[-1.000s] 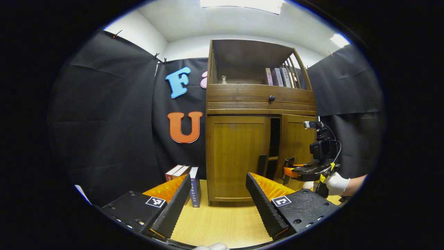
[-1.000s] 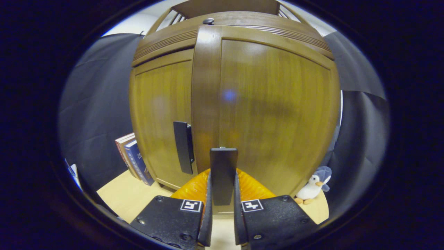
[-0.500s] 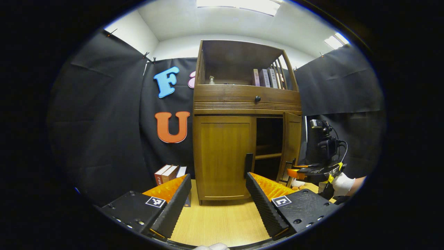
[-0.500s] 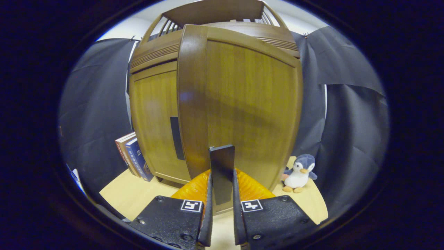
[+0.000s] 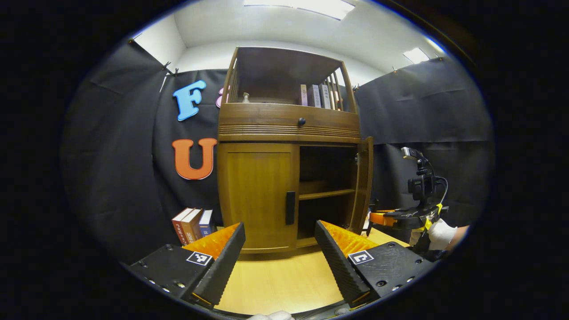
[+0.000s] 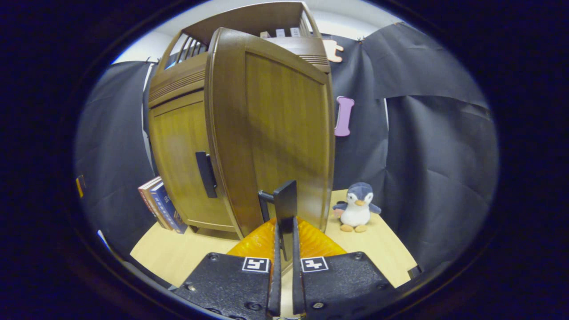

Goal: Open the right door of the double-door shoe cabinet with the right hand, and open the left door with the left hand.

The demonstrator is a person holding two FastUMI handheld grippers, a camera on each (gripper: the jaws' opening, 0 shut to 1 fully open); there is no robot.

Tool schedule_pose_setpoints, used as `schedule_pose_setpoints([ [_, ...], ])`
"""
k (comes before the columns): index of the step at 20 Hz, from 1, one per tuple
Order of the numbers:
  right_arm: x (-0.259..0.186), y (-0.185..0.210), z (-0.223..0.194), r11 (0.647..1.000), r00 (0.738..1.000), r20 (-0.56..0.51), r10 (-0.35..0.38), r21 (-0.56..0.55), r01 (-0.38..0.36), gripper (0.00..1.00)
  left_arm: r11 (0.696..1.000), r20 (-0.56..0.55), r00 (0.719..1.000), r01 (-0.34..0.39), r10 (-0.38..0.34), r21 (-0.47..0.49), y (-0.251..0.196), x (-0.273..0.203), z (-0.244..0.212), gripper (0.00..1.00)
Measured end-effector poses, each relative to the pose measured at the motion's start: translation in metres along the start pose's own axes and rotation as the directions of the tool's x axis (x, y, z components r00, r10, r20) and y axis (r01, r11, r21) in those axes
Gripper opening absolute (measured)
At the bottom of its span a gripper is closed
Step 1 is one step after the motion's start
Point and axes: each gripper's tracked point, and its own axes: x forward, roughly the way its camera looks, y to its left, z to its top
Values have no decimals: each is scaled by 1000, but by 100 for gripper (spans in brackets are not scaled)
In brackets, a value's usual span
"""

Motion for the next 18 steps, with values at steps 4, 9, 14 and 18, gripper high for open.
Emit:
schedule_pose_setpoints([
  [4, -10, -25, 1, 999, 1000, -1, 7, 37, -7, 8, 999, -13, 999, 36, -36, 1, -28, 8, -1, 95],
  [9, -19, -56, 1, 997, 997, -13, 72, 41, -72, 6, 999, -13, 999, 36, -36, -16, -78, 25, 6, 95],
  [14, -21, -86, 4, 988, 988, -20, 153, 19, -152, 5, 1000, -6, 1000, -4, 4, -9, -127, 27, 16, 95],
  [18, -21, -100, 6, 972, 972, -20, 233, 4, -233, 5, 997, -4, 997, -72, 72, 10, -156, 20, 19, 95],
])
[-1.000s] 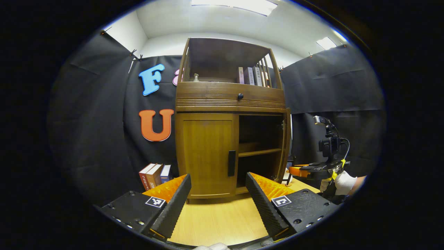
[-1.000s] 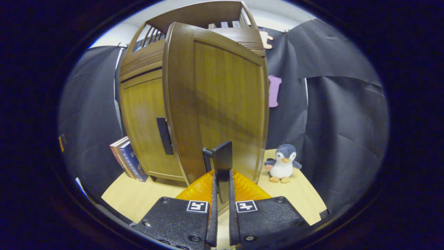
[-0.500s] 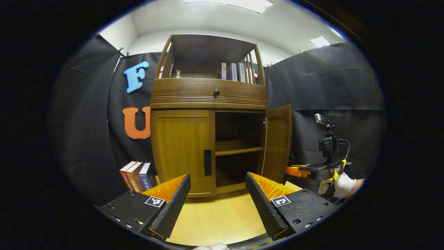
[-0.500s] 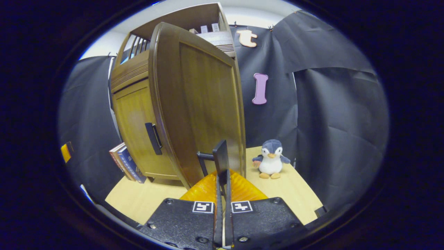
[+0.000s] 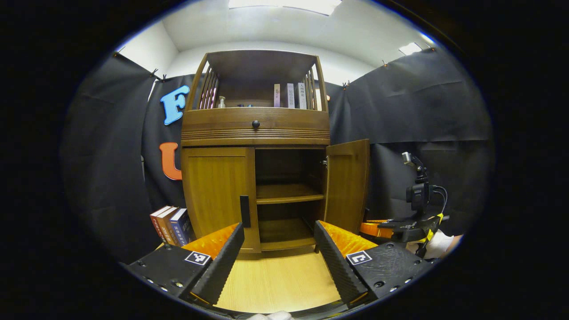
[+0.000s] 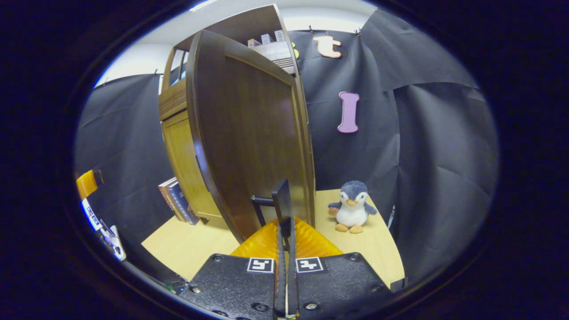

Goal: Open the right door of the double-door shoe cabinet with the right hand, and open the left door with the left hand.

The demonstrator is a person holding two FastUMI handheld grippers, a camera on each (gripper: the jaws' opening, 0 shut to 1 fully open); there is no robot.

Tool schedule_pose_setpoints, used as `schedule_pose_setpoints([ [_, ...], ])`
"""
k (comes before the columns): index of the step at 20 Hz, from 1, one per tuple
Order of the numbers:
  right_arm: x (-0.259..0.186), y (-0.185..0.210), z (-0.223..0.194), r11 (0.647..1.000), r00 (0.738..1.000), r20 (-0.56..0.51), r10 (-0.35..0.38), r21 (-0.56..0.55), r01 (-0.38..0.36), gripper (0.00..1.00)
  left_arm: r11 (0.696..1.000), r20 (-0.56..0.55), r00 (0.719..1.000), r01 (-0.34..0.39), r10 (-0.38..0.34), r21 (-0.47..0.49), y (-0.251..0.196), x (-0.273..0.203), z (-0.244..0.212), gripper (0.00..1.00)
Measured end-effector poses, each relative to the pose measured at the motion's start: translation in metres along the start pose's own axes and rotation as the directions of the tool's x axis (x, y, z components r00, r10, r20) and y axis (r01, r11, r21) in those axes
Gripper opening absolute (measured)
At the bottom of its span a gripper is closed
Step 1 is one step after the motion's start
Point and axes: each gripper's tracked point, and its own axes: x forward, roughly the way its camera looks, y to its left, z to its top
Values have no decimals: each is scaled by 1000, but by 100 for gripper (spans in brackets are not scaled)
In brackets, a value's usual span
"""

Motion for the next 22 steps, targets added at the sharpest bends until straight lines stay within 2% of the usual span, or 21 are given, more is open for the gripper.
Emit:
schedule_pose_setpoints([
  [6, 0, -32, 6, 997, 997, -4, 71, -17, -71, 5, 996, -6, 996, -88, 88, 15, -31, -10, 1, 95],
  [7, -1, -37, 6, 997, 997, -3, 74, -16, -74, 5, 995, -11, 995, -96, 96, 14, -37, -13, 0, 100],
  [8, -2, -43, 7, 997, 997, -1, 76, -16, -76, 5, 995, -15, 995, -101, 101, 16, -41, -14, -1, 100],
  [9, -1, -50, 9, 997, 997, 2, 75, -11, -75, 5, 994, -19, 994, -105, 106, 21, -46, -17, 1, 94],
  [13, -1, -77, 14, 997, 998, 6, 67, 27, -67, 5, 992, -13, 993, -119, 120, 39, -53, -22, 8, 96],
  [15, -1, -77, 14, 994, 995, 0, 98, 41, -98, 5, 992, -11, 992, -124, 124, 34, -55, -22, 11, 96],
  [18, -2, -78, 16, 995, 995, 2, 105, -4, -105, 5, 991, -18, 991, -131, 132, 23, -55, -24, 12, 96],
  [22, -1, -80, 16, 992, 992, 0, 128, 7, -128, 5, 988, -21, 988, -151, 151, 15, -54, -29, 8, 96],
])
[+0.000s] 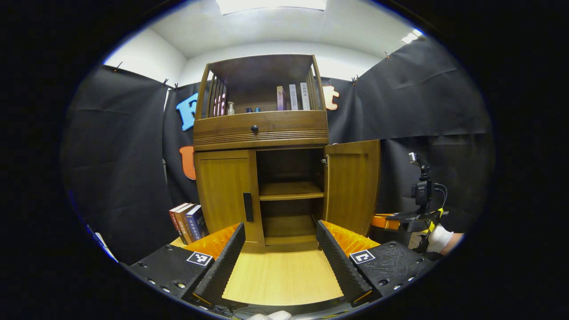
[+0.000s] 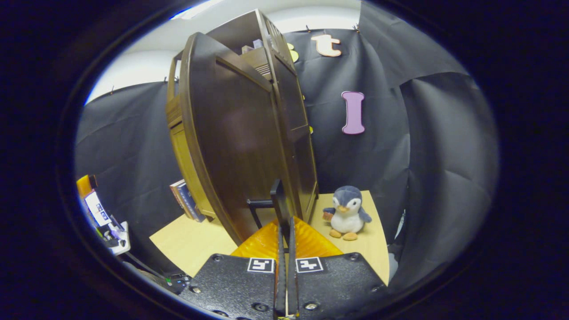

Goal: Open the right door of the double-door shoe cabinet with the right hand, and open the left door with the left hand.

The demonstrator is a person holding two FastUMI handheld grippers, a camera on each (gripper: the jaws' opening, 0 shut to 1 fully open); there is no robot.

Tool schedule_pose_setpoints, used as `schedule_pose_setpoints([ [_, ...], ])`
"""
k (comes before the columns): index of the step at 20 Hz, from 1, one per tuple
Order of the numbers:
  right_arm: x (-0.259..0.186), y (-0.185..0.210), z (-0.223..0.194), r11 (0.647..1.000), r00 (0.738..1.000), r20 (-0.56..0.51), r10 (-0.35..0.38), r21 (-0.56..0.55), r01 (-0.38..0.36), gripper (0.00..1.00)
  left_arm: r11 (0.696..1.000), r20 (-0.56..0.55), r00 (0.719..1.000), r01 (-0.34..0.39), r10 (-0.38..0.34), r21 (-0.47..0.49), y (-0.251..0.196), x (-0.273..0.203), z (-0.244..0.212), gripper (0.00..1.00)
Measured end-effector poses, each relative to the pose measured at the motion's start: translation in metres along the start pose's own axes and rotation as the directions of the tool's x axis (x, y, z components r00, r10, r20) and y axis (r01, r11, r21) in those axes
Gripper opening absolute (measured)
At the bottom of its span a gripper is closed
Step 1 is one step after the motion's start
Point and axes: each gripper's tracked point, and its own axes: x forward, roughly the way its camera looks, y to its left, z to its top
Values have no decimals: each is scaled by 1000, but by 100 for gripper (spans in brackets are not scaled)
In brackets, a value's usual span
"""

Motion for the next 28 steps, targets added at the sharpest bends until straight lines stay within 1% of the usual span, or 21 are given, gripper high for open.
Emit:
schedule_pose_setpoints([
  [4, -1, -1, 0, 999, 999, -7, 34, -3, -34, 5, 1000, -2, 1000, -20, 20, -1, 6, -2, -3, 96],
  [6, -3, -3, -3, 999, 999, -9, 39, 15, -39, 10, 1000, 8, 1000, -26, 26, -3, 6, -5, -1, 96],
  [9, -7, -7, -5, 999, 999, -11, 30, 18, -30, 14, 999, 18, 999, -34, 34, 4, 13, -4, 1, 96],
  [10, -10, -12, -6, 1000, 1000, -13, 14, 12, -14, 28, 999, 20, 999, -33, 33, 3, 15, -2, 1, 96],
  [11, -14, -18, -6, 1000, 1000, -16, -6, 11, 6, 35, 999, 21, 999, -33, 33, 2, 15, -1, 2, 96],
  [12, -20, -22, -4, 1000, 1000, -11, -24, 16, 24, 51, 999, 23, 999, -34, 33, 2, 18, 1, 2, 96],
  [13, -29, -27, 2, 998, 998, 8, -55, 19, 55, 59, 999, 26, 999, -34, 34, 3, 20, 1, 0, 96],
  [15, -50, -36, 17, 993, 992, 47, -114, -7, 114, 66, 999, 26, 999, -35, 35, 4, 23, 0, -1, 96],
  [16, -61, -33, 26, 992, 990, 64, -123, -30, 126, 70, 999, 24, 999, -35, 35, 4, 25, 2, -1, 96],
  [17, -70, -28, 31, 989, 988, 79, -134, -57, 138, 72, 999, 22, 999, -40, 40, 1, 31, 4, -1, 100],
  [18, -79, -22, 38, 985, 985, 98, -141, -83, 149, 78, 999, 23, 999, -38, 38, -3, 35, 8, -1, 96],
  [21, -92, 3, 56, 969, 971, 155, -181, -142, 204, 96, 999, 24, 999, -37, 37, -13, 51, 20, -2, 96],
  [22, -94, 14, 61, 966, 967, 170, -190, -141, 215, 99, 999, 27, 999, -32, 33, -15, 58, 24, -1, 96],
  [24, -95, 41, 72, 967, 957, 208, -202, -110, 228, 99, 1000, 23, 1000, -20, 20, -14, 72, 34, -3, 96],
  [26, -91, 71, 79, 970, 954, 232, -192, -103, 220, 98, 1000, 20, 1000, -12, 12, -13, 91, 46, -2, 96],
  [28, -86, 92, 85, 962, 942, 257, -218, -107, 251, 99, 1000, 15, 1000, -11, 11, -11, 112, 59, -2, 96],
])
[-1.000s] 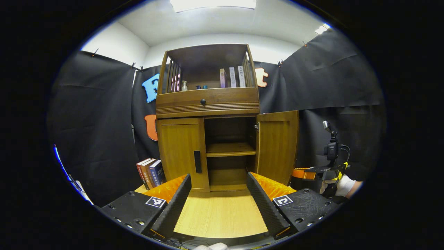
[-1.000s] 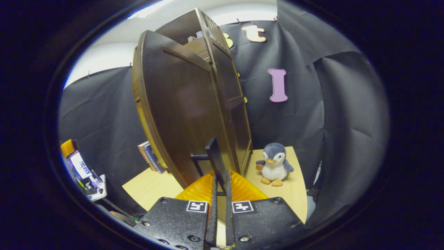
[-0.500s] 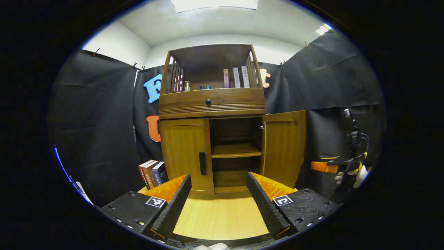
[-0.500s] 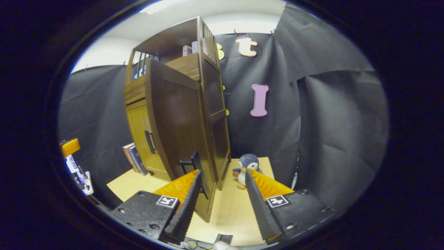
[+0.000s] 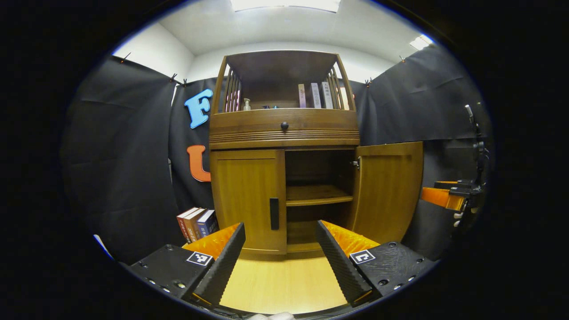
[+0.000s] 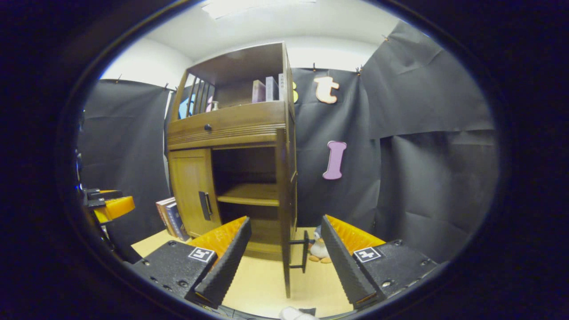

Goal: Open the right door of the double-door shoe cabinet with the right hand, and open the left door with the left hand.

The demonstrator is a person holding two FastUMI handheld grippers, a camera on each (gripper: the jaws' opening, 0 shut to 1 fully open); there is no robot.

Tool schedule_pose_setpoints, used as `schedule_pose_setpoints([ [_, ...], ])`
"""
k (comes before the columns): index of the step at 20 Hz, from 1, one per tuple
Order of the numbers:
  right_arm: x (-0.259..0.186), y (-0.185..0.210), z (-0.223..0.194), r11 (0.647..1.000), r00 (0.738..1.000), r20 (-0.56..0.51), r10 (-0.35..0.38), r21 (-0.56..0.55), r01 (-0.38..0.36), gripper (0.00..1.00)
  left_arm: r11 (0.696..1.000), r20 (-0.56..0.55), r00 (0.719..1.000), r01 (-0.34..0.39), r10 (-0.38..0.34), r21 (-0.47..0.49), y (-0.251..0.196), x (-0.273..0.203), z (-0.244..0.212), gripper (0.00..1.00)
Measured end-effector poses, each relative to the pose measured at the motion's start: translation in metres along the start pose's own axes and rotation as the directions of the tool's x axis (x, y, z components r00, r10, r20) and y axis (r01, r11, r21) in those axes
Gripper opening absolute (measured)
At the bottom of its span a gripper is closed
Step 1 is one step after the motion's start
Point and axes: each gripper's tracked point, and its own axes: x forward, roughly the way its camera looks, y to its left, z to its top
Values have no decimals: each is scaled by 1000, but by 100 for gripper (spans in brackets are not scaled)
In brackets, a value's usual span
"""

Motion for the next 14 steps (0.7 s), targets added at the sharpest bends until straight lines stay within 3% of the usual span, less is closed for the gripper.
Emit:
schedule_pose_setpoints([
  [4, 11, 44, -4, 998, 998, 14, -55, 18, 54, 99, 1000, 7, 1000, -5, 4, 30, 40, 32, -4, 100],
  [7, 19, 73, -23, 996, 996, -19, -89, 27, 89, 100, 999, 5, 1000, 4, -4, 35, 59, 57, -16, 96],
  [8, 20, 78, -27, 994, 994, -29, -107, 15, 107, 99, 999, 2, 1000, 15, -15, 32, 62, 67, -22, 100],
  [14, 22, 99, -35, 979, 976, -77, -203, -26, 202, 99, 995, 7, 995, 95, -95, -1, 53, 132, -53, 96],
])
